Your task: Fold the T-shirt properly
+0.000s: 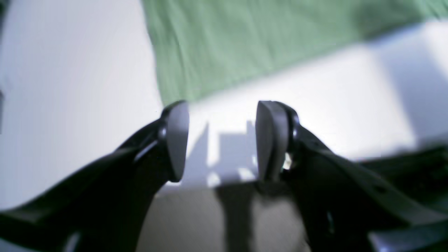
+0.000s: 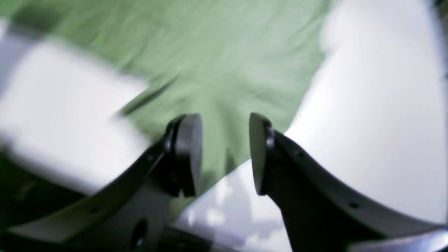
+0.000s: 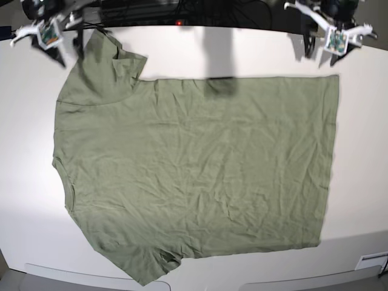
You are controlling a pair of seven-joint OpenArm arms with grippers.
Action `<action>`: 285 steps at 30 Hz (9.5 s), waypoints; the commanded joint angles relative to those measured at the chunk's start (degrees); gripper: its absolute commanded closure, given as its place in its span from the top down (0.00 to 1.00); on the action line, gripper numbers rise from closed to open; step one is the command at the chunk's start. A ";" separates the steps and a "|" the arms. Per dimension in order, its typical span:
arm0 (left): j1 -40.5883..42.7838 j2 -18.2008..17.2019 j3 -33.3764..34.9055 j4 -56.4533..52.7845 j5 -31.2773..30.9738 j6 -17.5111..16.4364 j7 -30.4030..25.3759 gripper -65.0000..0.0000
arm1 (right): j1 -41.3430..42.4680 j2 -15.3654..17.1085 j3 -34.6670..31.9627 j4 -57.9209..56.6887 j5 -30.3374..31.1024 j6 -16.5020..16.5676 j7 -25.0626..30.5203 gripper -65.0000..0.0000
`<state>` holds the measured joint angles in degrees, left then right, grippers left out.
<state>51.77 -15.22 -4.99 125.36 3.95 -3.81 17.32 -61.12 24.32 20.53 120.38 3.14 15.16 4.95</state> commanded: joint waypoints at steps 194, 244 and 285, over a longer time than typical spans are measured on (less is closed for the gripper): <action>-24.63 -30.38 21.22 -37.13 39.12 -14.23 -14.34 0.00 | 12.57 6.95 -22.53 -14.84 -34.49 12.66 -33.46 0.28; -25.44 -30.71 21.20 -36.35 39.15 2.34 -13.64 0.00 | 13.62 6.95 -19.26 -0.72 -24.87 -1.27 -34.40 0.00; -35.36 -35.41 21.22 -31.63 26.23 -0.74 -8.70 0.00 | 35.34 6.95 -19.26 -6.12 -15.58 -1.01 -37.09 0.00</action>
<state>16.93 -49.60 16.78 93.12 29.87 -5.87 9.08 -26.00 30.63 0.93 113.43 -11.86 14.81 -33.10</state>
